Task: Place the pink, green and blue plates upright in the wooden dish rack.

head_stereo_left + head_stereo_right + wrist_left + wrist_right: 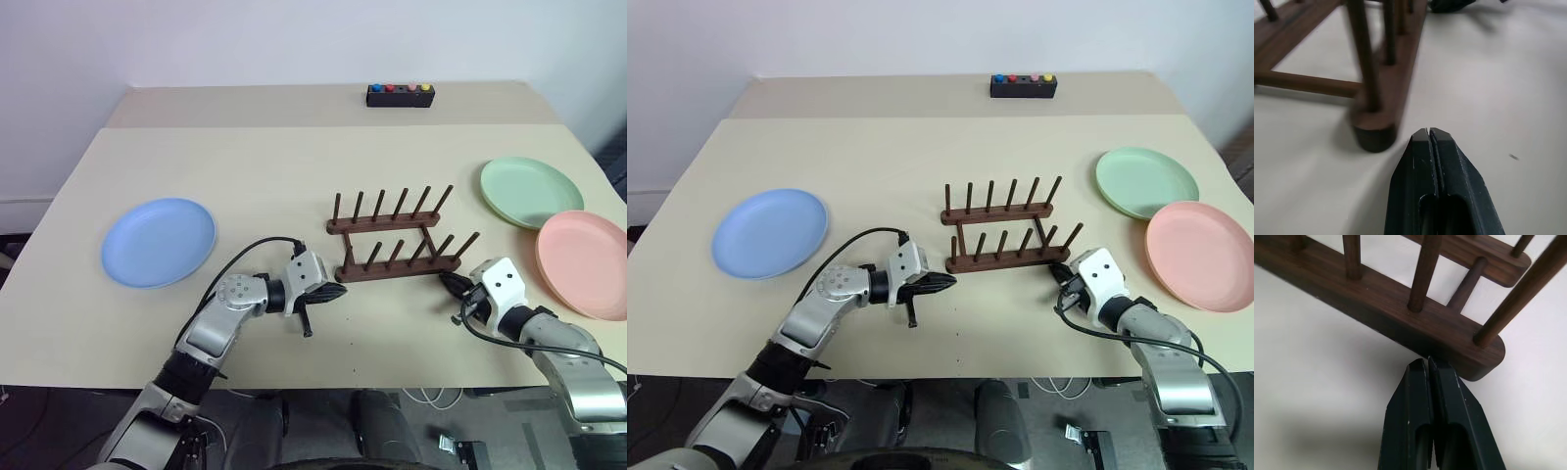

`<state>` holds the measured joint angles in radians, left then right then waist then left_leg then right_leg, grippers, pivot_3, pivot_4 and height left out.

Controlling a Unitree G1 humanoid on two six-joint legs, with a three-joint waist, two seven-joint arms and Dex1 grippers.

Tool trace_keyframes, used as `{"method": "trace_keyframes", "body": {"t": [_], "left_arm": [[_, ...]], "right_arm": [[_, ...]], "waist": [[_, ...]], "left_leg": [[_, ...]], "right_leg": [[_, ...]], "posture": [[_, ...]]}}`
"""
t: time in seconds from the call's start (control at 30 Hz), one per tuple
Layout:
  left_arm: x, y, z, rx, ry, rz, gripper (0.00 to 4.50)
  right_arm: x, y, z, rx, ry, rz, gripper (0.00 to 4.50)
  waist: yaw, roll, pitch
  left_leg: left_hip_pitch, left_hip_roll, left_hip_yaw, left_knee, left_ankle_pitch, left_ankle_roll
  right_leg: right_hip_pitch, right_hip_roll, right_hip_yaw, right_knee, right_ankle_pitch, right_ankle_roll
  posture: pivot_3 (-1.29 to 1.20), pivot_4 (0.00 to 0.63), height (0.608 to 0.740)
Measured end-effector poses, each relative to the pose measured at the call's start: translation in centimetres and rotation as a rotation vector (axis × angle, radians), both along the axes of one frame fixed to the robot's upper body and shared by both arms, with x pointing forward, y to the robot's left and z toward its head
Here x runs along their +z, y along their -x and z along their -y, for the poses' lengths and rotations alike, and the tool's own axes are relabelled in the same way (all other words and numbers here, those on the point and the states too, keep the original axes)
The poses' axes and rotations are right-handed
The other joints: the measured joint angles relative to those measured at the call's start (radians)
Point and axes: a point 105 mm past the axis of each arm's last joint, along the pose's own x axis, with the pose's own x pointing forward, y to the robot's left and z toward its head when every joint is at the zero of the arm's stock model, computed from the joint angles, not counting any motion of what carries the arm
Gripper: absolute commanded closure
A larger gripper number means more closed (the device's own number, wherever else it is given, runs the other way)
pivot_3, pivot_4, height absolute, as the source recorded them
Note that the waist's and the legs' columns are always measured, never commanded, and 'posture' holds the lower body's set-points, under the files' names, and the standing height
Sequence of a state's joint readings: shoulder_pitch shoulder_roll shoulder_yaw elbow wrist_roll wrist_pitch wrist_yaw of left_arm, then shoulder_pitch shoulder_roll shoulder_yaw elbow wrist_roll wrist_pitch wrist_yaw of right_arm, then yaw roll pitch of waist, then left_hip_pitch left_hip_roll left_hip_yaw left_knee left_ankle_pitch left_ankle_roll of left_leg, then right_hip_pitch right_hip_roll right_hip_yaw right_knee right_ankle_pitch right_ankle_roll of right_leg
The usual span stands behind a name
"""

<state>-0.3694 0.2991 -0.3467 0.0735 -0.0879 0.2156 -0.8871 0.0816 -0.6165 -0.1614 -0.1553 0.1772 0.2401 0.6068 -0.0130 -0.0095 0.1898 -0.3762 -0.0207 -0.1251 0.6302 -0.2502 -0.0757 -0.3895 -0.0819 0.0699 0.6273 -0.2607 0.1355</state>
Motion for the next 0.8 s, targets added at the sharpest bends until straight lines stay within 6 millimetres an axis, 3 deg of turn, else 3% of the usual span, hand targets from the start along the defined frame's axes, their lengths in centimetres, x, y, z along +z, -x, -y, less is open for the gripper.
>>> {"method": "trace_keyframes", "body": {"t": [0.47, 0.8], "left_arm": [[0.3, -2.4, -0.3, 0.095, 0.006, 0.077, 4.5], [0.4, -2.5, -0.3, 0.096, 0.008, 0.092, 4.5]], "right_arm": [[0.2, -2.0, -0.3, 0.013, 0.027, 0.041, 4.43], [0.2, -2.0, -0.4, 0.015, 0.033, 0.052, 4.43]], "waist": [[-0.003, 0.0, 0.0], [-0.003, 0.0, 0.0]], "left_leg": [[0.001, 0.0, 0.0, 0.0, 0.0, 0.0], [0.001, 0.0, 0.0, 0.0, 0.0, 0.0]], "right_leg": [[0.0, 0.0, 0.0, 0.001, 0.001, 0.001], [0.0, 0.0, 0.0, 0.001, 0.001, 0.001]], "posture": [[0.0, 0.15, 0.74], [0.0, 0.15, 0.74]]}}
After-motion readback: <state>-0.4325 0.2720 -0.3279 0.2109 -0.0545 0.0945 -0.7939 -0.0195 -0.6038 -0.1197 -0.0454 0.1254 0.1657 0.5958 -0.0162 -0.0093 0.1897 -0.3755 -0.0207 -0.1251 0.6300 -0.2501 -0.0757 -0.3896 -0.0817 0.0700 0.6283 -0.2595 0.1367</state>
